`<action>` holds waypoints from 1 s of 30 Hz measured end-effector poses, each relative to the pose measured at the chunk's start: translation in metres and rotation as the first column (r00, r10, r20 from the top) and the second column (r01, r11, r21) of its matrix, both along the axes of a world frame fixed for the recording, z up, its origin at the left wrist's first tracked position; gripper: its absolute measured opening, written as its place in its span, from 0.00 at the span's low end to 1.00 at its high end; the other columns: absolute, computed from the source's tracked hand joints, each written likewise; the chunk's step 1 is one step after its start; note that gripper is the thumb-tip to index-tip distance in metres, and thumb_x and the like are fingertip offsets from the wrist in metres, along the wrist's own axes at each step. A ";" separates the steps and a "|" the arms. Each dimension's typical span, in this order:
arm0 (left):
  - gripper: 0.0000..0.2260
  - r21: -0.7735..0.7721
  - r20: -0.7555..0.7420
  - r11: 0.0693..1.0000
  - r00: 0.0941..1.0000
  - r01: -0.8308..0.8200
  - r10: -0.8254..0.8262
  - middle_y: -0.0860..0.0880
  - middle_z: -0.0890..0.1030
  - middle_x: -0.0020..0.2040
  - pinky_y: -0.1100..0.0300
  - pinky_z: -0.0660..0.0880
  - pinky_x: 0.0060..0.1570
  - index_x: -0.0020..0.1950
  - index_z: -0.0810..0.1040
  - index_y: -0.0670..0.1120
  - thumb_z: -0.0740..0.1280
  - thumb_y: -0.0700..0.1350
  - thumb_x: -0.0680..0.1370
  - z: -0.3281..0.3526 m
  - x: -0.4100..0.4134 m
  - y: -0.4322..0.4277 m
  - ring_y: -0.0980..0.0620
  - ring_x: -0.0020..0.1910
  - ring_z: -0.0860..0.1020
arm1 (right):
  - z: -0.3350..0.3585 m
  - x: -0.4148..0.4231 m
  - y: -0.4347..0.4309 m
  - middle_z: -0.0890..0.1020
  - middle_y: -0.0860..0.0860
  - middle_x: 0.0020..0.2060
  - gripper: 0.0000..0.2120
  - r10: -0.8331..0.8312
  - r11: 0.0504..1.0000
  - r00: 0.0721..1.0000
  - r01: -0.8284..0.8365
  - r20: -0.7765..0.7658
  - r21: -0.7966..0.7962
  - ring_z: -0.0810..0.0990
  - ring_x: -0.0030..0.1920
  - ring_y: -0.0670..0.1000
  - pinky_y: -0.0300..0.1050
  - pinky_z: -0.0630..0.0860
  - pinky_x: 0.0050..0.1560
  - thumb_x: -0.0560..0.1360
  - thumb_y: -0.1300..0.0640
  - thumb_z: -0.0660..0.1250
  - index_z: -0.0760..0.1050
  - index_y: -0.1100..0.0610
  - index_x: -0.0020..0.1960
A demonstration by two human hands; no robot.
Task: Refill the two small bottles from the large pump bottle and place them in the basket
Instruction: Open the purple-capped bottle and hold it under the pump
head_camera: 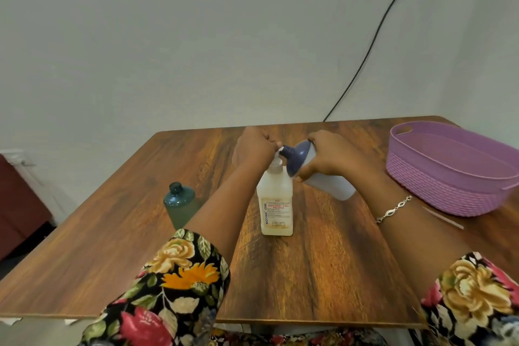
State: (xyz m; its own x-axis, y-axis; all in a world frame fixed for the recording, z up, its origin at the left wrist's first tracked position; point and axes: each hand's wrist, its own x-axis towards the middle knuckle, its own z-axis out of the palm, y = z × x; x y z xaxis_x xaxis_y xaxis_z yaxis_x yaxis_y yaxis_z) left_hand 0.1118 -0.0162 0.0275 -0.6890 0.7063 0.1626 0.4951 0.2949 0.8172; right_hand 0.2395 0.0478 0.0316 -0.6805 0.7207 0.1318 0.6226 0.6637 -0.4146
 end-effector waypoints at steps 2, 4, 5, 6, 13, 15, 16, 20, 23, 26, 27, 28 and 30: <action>0.06 0.021 0.008 1.000 1.000 -0.009 0.008 0.46 0.81 0.41 0.53 0.76 0.40 0.40 0.80 0.44 0.67 0.43 0.76 -0.002 0.003 -0.002 0.50 0.37 0.76 | 0.001 -0.001 -0.002 0.74 0.51 0.50 0.30 0.004 1.000 1.000 -0.005 -0.006 -0.010 0.71 0.47 0.49 0.41 0.66 0.42 0.61 0.50 0.77 0.70 0.55 0.59; 0.06 0.050 0.021 0.998 0.999 -0.032 0.031 0.46 0.81 0.41 0.55 0.75 0.40 0.41 0.81 0.43 0.68 0.44 0.76 -0.004 0.006 -0.003 0.51 0.37 0.76 | 0.005 0.000 -0.004 0.75 0.51 0.50 0.30 0.010 1.000 1.000 -0.010 0.005 -0.009 0.72 0.46 0.49 0.39 0.66 0.39 0.61 0.49 0.77 0.71 0.56 0.58; 0.06 0.071 0.045 0.996 0.998 -0.055 0.052 0.46 0.80 0.41 0.55 0.75 0.40 0.41 0.80 0.43 0.68 0.43 0.76 -0.003 0.007 -0.002 0.51 0.37 0.76 | 0.008 0.001 -0.005 0.75 0.50 0.49 0.29 0.012 1.000 1.000 -0.012 0.004 -0.007 0.72 0.45 0.49 0.37 0.65 0.36 0.61 0.49 0.77 0.72 0.56 0.58; 0.05 0.082 0.083 0.993 0.994 -0.083 0.076 0.46 0.80 0.40 0.56 0.75 0.39 0.41 0.80 0.43 0.68 0.43 0.76 0.001 0.008 -0.001 0.51 0.36 0.75 | 0.011 0.002 -0.006 0.74 0.50 0.48 0.28 0.013 1.000 1.000 -0.013 -0.006 -0.002 0.71 0.45 0.48 0.36 0.63 0.33 0.61 0.49 0.77 0.72 0.55 0.57; 0.10 0.097 0.235 0.991 0.970 -0.088 0.063 0.49 0.78 0.38 0.53 0.77 0.48 0.34 0.76 0.48 0.68 0.41 0.75 -0.006 0.005 -0.003 0.51 0.40 0.77 | 0.004 -0.002 -0.009 0.73 0.50 0.47 0.29 -0.023 0.999 0.999 0.023 0.029 0.026 0.71 0.45 0.49 0.38 0.65 0.36 0.61 0.49 0.77 0.70 0.56 0.57; 0.10 0.106 0.239 0.990 0.969 -0.095 0.068 0.50 0.78 0.38 0.54 0.77 0.47 0.34 0.77 0.48 0.68 0.41 0.76 -0.012 0.007 -0.005 0.50 0.42 0.77 | 0.000 -0.002 -0.011 0.73 0.50 0.47 0.29 -0.031 0.999 0.999 0.030 0.032 0.041 0.71 0.46 0.49 0.41 0.66 0.41 0.61 0.49 0.77 0.70 0.55 0.57; 0.09 0.107 0.232 0.989 0.970 -0.101 0.074 0.49 0.79 0.39 0.54 0.77 0.47 0.35 0.77 0.48 0.68 0.41 0.76 -0.011 0.008 -0.004 0.50 0.42 0.78 | 0.000 -0.003 -0.011 0.72 0.49 0.46 0.29 -0.034 0.998 0.999 0.032 0.033 0.060 0.70 0.46 0.49 0.41 0.66 0.42 0.61 0.49 0.77 0.70 0.55 0.57; 0.06 0.103 0.287 0.990 0.956 -0.099 0.066 0.48 0.76 0.38 0.58 0.75 0.41 0.38 0.78 0.45 0.68 0.39 0.75 0.003 0.009 -0.002 0.51 0.38 0.75 | 0.008 0.002 -0.010 0.75 0.49 0.47 0.28 -0.013 1.000 1.000 0.013 -0.001 0.027 0.73 0.45 0.49 0.39 0.66 0.38 0.60 0.48 0.77 0.71 0.55 0.56; 0.04 0.060 0.278 0.993 0.957 -0.105 0.085 0.47 0.75 0.37 0.59 0.76 0.43 0.41 0.78 0.42 0.67 0.39 0.76 0.013 0.010 0.000 0.51 0.37 0.74 | 0.014 0.006 -0.008 0.75 0.50 0.47 0.27 -0.008 0.999 1.000 0.008 0.001 0.039 0.73 0.44 0.48 0.36 0.64 0.32 0.60 0.48 0.76 0.72 0.55 0.55; 0.05 0.111 0.308 0.987 0.948 -0.114 0.075 0.46 0.79 0.41 0.58 0.76 0.42 0.41 0.79 0.43 0.67 0.39 0.76 0.000 0.011 -0.001 0.52 0.38 0.76 | 0.009 0.003 -0.007 0.74 0.49 0.46 0.28 -0.009 0.999 1.000 0.008 0.020 0.038 0.72 0.45 0.49 0.37 0.64 0.33 0.60 0.48 0.77 0.71 0.55 0.56; 0.04 0.124 0.311 0.986 0.948 -0.109 0.066 0.45 0.79 0.42 0.56 0.77 0.45 0.43 0.80 0.42 0.67 0.39 0.76 -0.005 0.011 -0.003 0.51 0.40 0.76 | 0.006 0.001 -0.006 0.74 0.50 0.47 0.29 -0.013 0.999 1.000 0.012 0.026 0.033 0.72 0.45 0.49 0.38 0.66 0.37 0.61 0.48 0.77 0.71 0.55 0.57; 0.03 0.131 0.306 0.986 0.950 -0.105 0.061 0.45 0.80 0.43 0.55 0.77 0.46 0.44 0.80 0.41 0.67 0.39 0.76 -0.008 0.012 -0.004 0.50 0.41 0.77 | 0.003 0.000 -0.006 0.74 0.50 0.47 0.29 -0.019 0.999 0.999 0.018 0.030 0.032 0.72 0.46 0.49 0.40 0.67 0.40 0.61 0.48 0.76 0.71 0.55 0.57; 0.03 0.140 0.282 0.984 0.957 -0.112 0.069 0.46 0.79 0.42 0.57 0.76 0.43 0.44 0.80 0.42 0.67 0.39 0.76 -0.012 0.011 -0.003 0.52 0.40 0.76 | 0.001 -0.002 -0.007 0.75 0.51 0.49 0.29 -0.027 0.998 0.999 0.025 0.036 0.050 0.71 0.47 0.49 0.42 0.66 0.43 0.61 0.49 0.76 0.70 0.55 0.58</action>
State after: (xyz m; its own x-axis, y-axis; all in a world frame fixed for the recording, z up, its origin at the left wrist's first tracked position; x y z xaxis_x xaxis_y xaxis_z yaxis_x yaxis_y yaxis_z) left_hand 0.1226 -0.0191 0.0156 -0.7819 0.6207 0.0586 0.2219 0.1893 0.9565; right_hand 0.2374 0.0413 0.0323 -0.6666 0.7316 0.1427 0.6543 0.6660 -0.3582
